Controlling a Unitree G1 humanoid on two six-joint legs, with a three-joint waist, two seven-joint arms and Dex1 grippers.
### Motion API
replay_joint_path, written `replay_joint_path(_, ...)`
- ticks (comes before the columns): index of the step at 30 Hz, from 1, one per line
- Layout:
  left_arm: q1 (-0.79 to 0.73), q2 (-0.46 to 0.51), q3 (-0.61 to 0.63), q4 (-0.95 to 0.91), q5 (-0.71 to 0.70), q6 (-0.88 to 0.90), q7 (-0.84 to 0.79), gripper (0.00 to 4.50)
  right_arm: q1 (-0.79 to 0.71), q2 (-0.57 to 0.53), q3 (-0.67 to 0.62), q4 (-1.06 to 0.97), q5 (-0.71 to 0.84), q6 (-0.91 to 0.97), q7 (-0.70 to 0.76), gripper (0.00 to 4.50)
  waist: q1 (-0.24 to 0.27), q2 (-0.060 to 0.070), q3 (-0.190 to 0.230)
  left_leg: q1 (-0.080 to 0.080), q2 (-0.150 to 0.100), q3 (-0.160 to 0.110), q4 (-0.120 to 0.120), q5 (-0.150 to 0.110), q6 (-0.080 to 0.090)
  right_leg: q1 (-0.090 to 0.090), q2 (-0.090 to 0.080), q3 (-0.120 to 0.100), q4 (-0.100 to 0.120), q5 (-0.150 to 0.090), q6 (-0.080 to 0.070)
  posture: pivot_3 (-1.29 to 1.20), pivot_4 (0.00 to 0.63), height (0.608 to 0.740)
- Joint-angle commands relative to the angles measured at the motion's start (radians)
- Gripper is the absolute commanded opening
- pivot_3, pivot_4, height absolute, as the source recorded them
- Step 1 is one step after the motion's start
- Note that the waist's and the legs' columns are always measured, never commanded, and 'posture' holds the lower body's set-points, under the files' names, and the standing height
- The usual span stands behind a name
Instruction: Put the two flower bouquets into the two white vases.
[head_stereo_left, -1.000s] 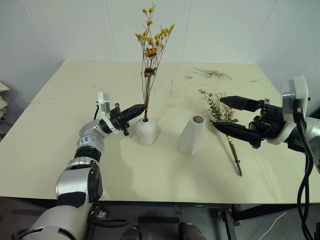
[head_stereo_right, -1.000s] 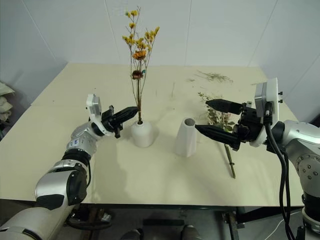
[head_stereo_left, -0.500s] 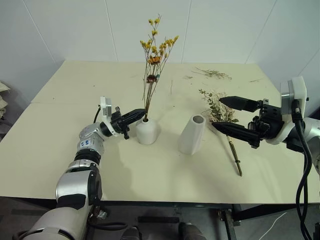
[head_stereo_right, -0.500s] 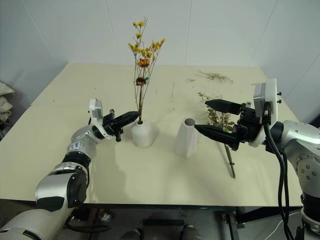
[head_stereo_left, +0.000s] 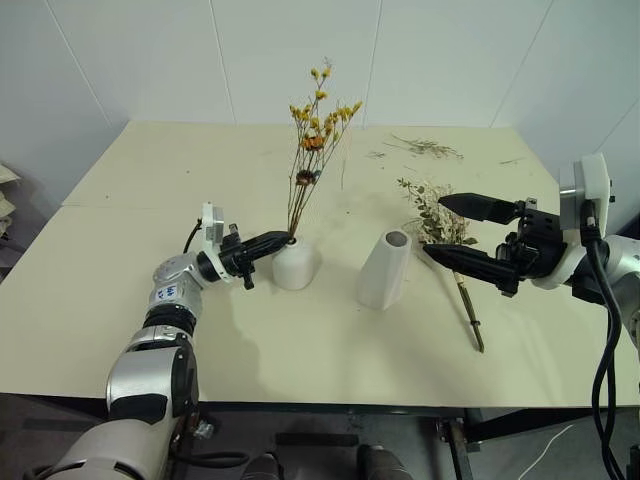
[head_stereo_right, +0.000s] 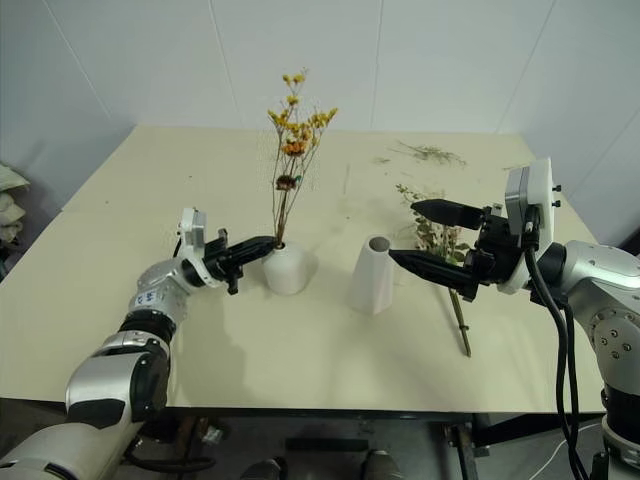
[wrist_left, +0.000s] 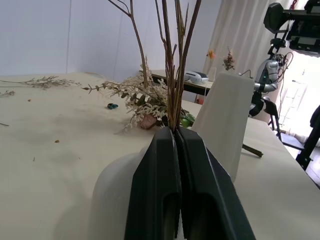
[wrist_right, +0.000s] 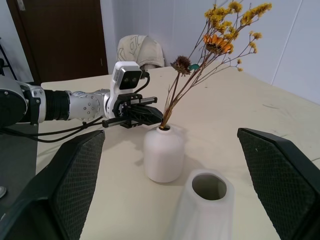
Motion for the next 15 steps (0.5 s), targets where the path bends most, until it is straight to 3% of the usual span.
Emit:
replay_joint_path(1,-0.005,0.027,0.006,-0.058,-0.013,0.032,-0.023,0.69,-0.010,0.000,-0.012,-0.010,-0.001,-0.023,0.007,4.50,-0.001,0.000,0.000,0.000,0.000,0.000,0.000,0.000,0.000,0.000,0.000,0.000,0.000,0.000,0.000,0.00,0.150,0.740)
replay_joint_path(13,0.046,0.079,0.015,-0.167,-0.049,0.094,-0.091,4.33,0.012,-0.010,-0.015,-0.008,-0.016,-0.032,0.011,4.50,-0.002,0.000,0.000,0.000,0.000,0.000,0.000,0.000,0.000,0.000,0.000,0.000,0.000,0.000,0.000,0.00,0.150,0.740)
replay_joint_path(15,0.061,0.094,0.017,-0.183,-0.055,0.102,-0.104,4.47,0.023,-0.015,-0.021,-0.010,-0.024,-0.029,0.006,4.50,-0.001,0.000,0.000,0.000,0.000,0.000,0.000,0.000,0.000,0.000,0.000,0.000,0.000,0.000,0.000,0.00,0.150,0.740)
